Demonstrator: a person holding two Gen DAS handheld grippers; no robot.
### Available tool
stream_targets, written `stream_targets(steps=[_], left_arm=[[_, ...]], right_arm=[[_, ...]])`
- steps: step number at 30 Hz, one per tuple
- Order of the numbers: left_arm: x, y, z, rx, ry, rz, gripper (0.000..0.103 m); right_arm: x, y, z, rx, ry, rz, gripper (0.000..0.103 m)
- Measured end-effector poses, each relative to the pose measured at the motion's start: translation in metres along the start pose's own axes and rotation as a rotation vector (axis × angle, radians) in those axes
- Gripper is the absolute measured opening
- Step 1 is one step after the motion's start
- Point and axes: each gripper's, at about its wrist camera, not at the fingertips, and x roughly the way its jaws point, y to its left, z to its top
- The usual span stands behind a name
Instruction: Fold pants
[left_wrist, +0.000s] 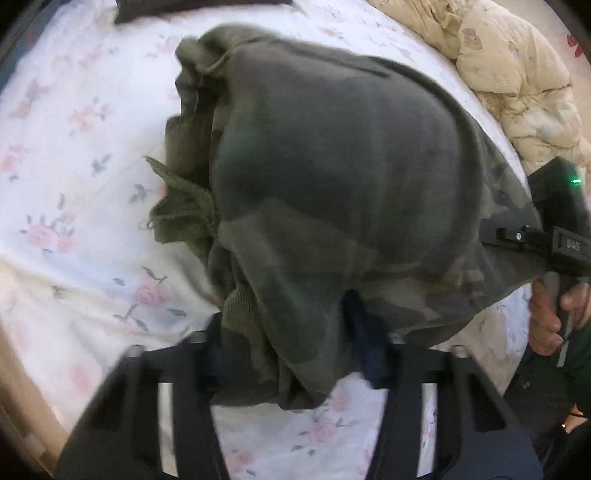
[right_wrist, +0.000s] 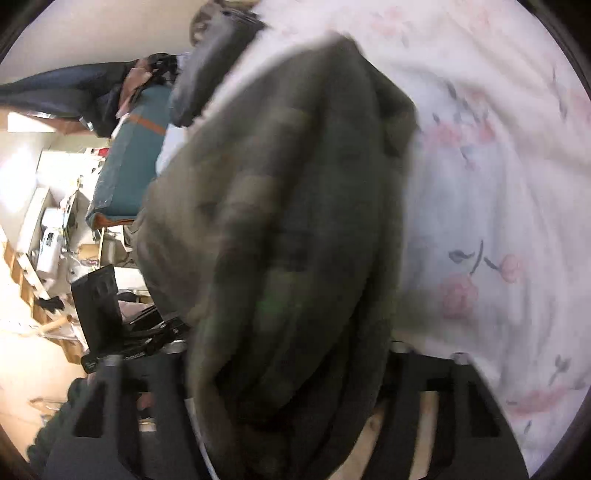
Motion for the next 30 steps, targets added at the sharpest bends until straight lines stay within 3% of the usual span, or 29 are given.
stream_targets(steps=[3,6,9,13,15,21,25,30], left_arm=[[-0.017,-0.010,0.002,-0.055,-0.029,0.004,0.022],[-0.029,-0.027,-0.009,-0.136,-0.021,-0.034,0.021],[-0.032,-0.053,-0.029,-0.149,0.023,-0.013,0.021],[-0.025,-0.072,-0.057,-0.210,0.054,0.088,0.023],[-0.012,-0.074,-0.064,-0.185,0.077,0.142,0.025],[0.008,-0.074,-0.064,-0.161,0.099,0.198,0.038],[-0.003,-0.061,-0.070,-0.188,0.074,0.196,0.056],[-0.038,-0.058,-0.086,-0.286,0.056,0.115,0.066]], right_arm=[[-0.015,0.028,0.011,-0.128,-0.026,0.000,0.040],[-0.030,0.044,0.029,-0.191,-0.021,-0.015,0.040],[-0.040,0.042,0.041,-0.205,0.091,-0.012,0.039],[-0.028,0.023,0.017,-0.198,0.215,-0.143,0.043],[-0.018,0.013,0.003,-0.215,0.211,-0.223,0.053],[-0.003,-0.004,-0.006,-0.206,0.200,-0.294,0.085],[-0.015,-0.002,-0.006,-0.159,0.225,-0.298,0.088],[-0.077,0.019,-0.012,-0.207,0.087,-0.308,0.088]])
